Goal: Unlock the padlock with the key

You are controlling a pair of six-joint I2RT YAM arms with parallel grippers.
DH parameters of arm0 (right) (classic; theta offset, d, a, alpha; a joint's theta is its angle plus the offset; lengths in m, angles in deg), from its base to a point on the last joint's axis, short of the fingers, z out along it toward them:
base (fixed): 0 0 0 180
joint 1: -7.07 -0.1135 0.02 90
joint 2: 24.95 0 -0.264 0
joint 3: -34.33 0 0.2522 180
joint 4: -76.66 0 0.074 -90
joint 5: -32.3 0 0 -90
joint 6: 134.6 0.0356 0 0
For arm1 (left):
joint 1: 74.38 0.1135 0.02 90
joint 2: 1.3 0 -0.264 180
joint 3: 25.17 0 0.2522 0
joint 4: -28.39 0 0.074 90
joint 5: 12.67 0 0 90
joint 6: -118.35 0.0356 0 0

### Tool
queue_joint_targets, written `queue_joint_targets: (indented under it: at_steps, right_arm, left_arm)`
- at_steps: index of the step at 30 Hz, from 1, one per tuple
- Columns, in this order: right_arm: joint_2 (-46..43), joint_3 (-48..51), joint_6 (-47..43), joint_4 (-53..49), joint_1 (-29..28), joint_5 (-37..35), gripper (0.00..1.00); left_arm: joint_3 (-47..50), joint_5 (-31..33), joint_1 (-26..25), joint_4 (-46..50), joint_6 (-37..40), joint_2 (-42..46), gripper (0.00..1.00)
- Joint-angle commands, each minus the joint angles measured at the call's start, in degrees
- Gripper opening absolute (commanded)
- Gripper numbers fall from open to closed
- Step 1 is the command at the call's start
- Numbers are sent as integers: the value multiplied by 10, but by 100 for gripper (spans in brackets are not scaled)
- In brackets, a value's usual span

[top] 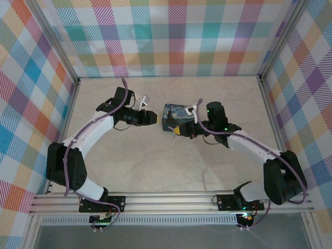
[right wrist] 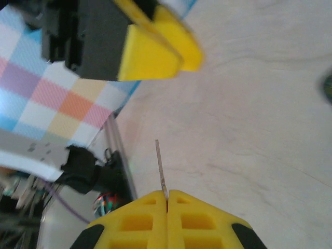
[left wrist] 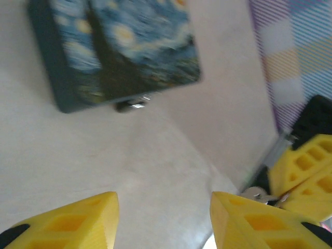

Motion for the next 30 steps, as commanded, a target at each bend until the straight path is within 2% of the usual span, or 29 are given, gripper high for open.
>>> queue_joint_targets:
  at_steps: [1, 4, 6, 10, 13, 17, 21, 30]
  right_arm:
    - [-24, 28, 50, -19, 54, -73, 0]
    - [-28, 36, 64, -49, 92, -103, 0]
    - [-29, 38, 69, -62, 107, -106, 0]
    - [-43, 47, 83, -83, 122, -138, 0]
    - [-59, 54, 89, -105, 132, -157, 0]
    - [-87, 69, 94, -128, 153, -170, 0]
    - [-110, 90, 111, -142, 181, -197, 0]
    - [-108, 96, 113, -137, 193, -172, 1]
  left_arm:
    - [38, 219, -61, -74, -104, 36, 50]
    - [76, 372, -137, -113, -161, 30, 51]
    - [85, 443, -188, -131, -184, 9, 51]
    - [71, 531, -272, -182, -202, -64, 53]
    - [45, 568, -313, -209, -184, -118, 53]
    - [22, 586, -336, -225, -179, -174, 54]
    - [-12, 601, -337, -218, -186, -228, 56]
    - [-76, 636, -326, -195, -179, -306, 57]
